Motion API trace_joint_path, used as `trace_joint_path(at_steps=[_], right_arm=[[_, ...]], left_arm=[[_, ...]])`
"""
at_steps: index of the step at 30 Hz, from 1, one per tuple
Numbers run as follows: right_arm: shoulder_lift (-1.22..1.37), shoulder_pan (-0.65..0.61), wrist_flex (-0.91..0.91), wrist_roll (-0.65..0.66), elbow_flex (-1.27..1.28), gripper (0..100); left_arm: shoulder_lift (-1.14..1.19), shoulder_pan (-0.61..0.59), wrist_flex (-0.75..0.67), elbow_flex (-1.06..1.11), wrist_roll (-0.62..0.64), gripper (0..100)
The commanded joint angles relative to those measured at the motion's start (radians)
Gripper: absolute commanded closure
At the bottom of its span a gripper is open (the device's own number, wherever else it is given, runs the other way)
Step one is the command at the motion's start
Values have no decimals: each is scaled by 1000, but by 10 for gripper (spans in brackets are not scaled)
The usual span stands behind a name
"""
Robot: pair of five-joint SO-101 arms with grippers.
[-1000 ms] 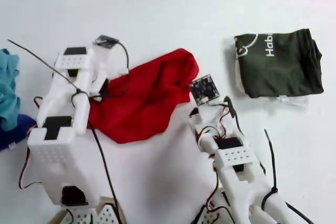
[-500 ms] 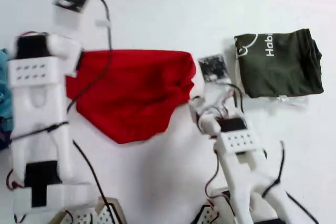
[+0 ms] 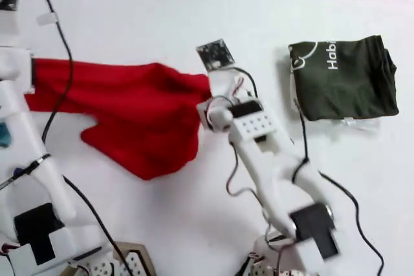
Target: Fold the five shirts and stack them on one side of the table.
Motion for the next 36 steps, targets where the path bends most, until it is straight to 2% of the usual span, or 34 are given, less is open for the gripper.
trace_joint_path(at_steps=[1, 4, 12, 25, 27, 30, 34, 36], right_arm=[[151, -25, 117, -44, -203, 598], [272, -25, 237, -44, -402, 540], [479, -4, 530, -44, -937, 535], [880, 35, 634, -37, -1188, 615], [918, 36, 670, -37, -1237, 651], [969, 39, 723, -37, -1313, 758], [992, 48, 808, -38, -1409, 996], [990, 64, 846, -38, -1470, 960]], left_arm=[[-46, -18, -14, -1, -26, 974], [-46, -17, -15, 28, -66, 974], [-46, -17, -32, 159, -121, 974], [-46, -17, -51, 163, -124, 974], [-46, -17, -75, 163, -124, 974], [-48, -17, -101, 163, -124, 974], [-46, -17, -109, 163, -124, 974], [-46, -17, -109, 163, -124, 974]])
